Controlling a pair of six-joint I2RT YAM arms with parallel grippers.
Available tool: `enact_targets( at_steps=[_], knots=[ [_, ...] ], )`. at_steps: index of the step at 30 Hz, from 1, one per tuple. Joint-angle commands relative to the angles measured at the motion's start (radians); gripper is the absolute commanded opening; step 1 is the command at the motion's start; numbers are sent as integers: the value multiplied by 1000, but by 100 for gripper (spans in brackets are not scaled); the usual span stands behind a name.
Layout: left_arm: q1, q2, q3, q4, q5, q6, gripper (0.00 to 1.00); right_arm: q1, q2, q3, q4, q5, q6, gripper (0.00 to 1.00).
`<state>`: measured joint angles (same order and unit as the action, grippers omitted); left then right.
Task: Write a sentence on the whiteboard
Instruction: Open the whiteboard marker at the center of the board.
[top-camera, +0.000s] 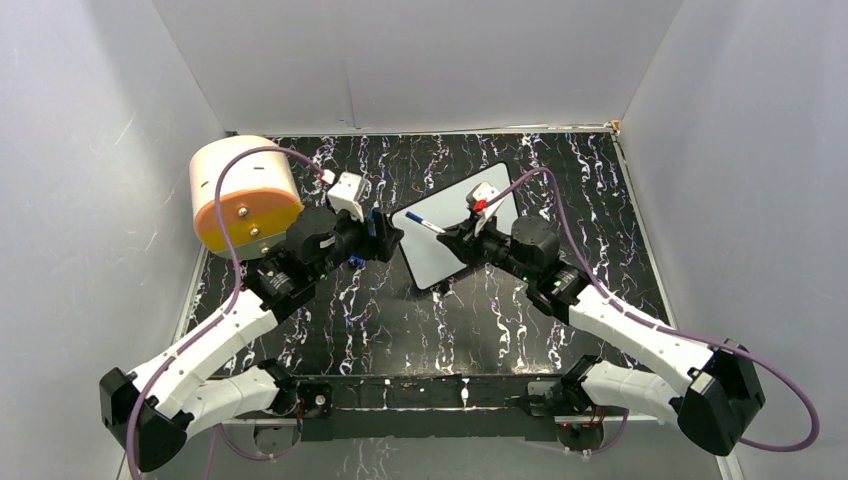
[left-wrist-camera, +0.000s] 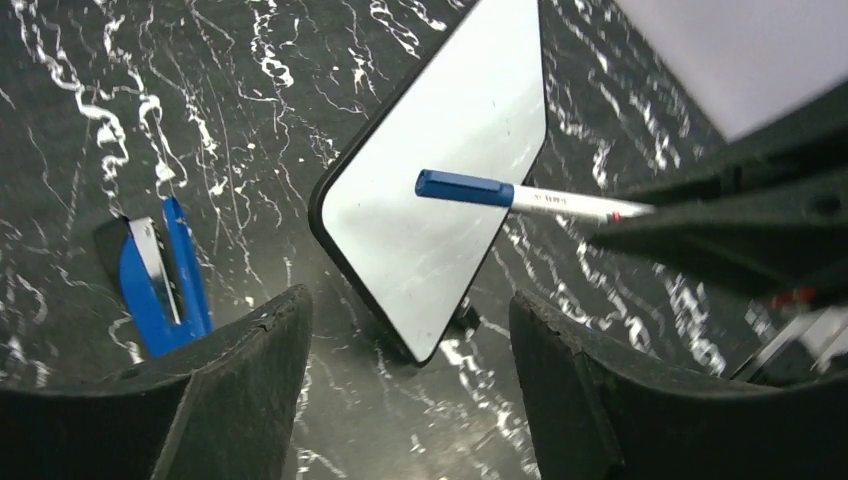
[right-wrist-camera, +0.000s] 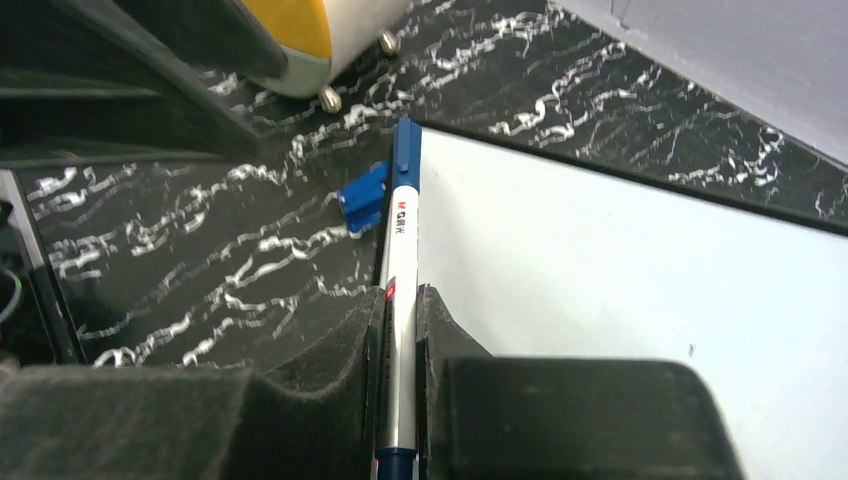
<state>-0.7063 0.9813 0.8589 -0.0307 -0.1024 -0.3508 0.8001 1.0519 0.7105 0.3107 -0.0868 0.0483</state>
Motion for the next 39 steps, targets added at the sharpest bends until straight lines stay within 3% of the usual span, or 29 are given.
enact_targets(
  at_steps=[1, 13, 22, 25, 31, 39],
  knots=[
    [-1, -18, 87, -121, 167, 324, 69, -76, -53, 62, -153, -185, -93, 0],
    [2, 138, 196, -247, 568, 616, 68, -130, -100, 134, -386, -434, -244, 0],
    [27, 213, 256, -306, 821, 668, 63, -130, -138, 145, -426, -495, -294, 0],
    [36, 238, 273, -330, 876, 679, 58, -130, -145, 147, -429, -504, -300, 0],
    [41, 260, 272, -355, 933, 702, 39, -131, -149, 149, -418, -523, -297, 0],
    [43, 269, 259, -375, 943, 717, 31, -131, -143, 152, -406, -537, -287, 0]
  ],
)
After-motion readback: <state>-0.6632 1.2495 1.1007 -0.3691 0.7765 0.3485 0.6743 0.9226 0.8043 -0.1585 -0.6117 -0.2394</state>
